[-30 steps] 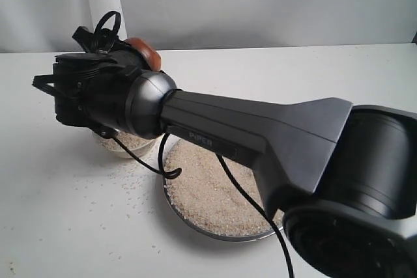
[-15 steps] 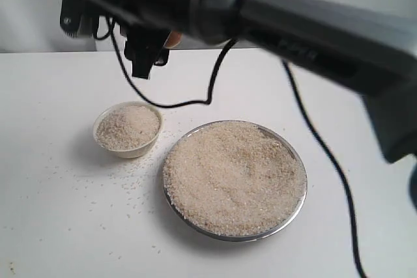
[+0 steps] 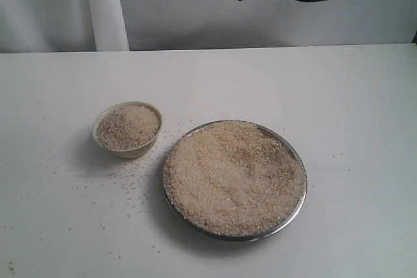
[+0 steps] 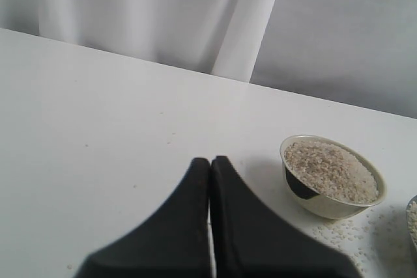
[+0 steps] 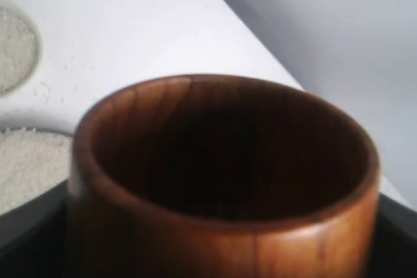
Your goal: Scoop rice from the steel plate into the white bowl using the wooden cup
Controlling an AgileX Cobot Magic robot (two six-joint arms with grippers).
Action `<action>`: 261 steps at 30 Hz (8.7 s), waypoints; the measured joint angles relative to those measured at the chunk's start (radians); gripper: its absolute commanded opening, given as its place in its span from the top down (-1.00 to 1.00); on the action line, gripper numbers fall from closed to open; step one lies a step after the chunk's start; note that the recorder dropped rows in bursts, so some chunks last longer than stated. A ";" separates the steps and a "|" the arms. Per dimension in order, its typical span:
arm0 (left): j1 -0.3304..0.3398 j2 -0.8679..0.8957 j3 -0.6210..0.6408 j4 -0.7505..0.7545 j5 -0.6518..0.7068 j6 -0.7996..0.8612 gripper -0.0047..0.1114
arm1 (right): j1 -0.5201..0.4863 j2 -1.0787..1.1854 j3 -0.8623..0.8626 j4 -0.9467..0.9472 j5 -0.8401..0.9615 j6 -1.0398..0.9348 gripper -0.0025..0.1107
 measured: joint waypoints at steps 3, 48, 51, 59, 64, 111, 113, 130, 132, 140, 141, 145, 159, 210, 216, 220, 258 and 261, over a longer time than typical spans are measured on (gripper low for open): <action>0.000 0.000 0.000 0.000 0.000 0.000 0.92 | -0.060 -0.095 0.173 0.055 -0.035 -0.010 0.96; 0.000 0.000 0.000 0.000 0.000 0.000 0.92 | -0.462 0.168 1.535 0.017 -2.188 0.159 0.96; 0.000 0.000 0.000 0.000 0.000 0.000 0.92 | -0.466 0.225 1.503 -0.031 -2.202 0.169 0.96; 0.000 0.000 0.000 0.000 0.000 0.000 0.92 | -0.467 0.243 1.485 -0.036 -2.219 0.173 0.96; 0.000 0.000 0.000 0.000 0.000 0.000 0.92 | -0.467 0.245 1.485 0.003 -2.219 0.173 0.78; 0.000 0.000 0.000 0.000 0.000 0.000 0.92 | -0.469 -0.766 1.550 -0.547 -1.972 0.790 0.96; 0.000 0.000 0.000 0.000 0.000 0.000 0.92 | -0.469 -0.824 1.550 -0.547 -1.965 0.819 0.96; 0.000 0.000 0.000 0.000 0.000 0.000 0.92 | -0.469 -1.094 1.550 -0.549 -1.973 0.843 0.96; 0.000 0.000 0.000 0.000 0.000 0.000 0.92 | -0.469 -1.094 1.550 -0.549 -1.973 0.843 0.96; 0.000 0.000 0.000 0.000 0.000 0.000 0.92 | -0.467 -1.094 1.550 -0.549 -1.973 0.843 0.96; 0.000 0.000 0.000 0.000 0.000 0.000 0.92 | -0.462 -1.094 1.550 -0.549 -1.973 0.843 0.96; 0.000 0.000 0.000 0.000 0.000 0.000 0.92 | -0.458 -1.094 1.550 -0.551 -1.973 0.843 0.96; 0.000 0.000 0.000 0.000 0.000 0.000 0.92 | -0.478 -1.437 1.585 -0.974 -1.327 1.164 0.96; 0.000 0.000 0.000 0.000 0.000 0.000 0.92 | -0.638 -1.833 2.016 0.176 -0.992 0.265 0.96; 0.000 0.000 0.000 0.000 0.000 0.000 0.92 | -0.586 -1.833 2.016 0.175 -0.931 0.279 0.96; 0.000 0.000 0.000 0.000 0.000 0.000 0.92 | -0.578 -1.833 2.016 0.169 -0.903 0.290 0.96; 0.000 0.000 0.000 0.000 0.000 0.000 0.92 | -0.578 -1.833 2.016 0.171 -0.880 0.290 0.96; 0.000 0.000 0.000 0.000 0.000 0.000 0.92 | -0.578 -1.833 2.016 0.171 -0.880 0.290 0.96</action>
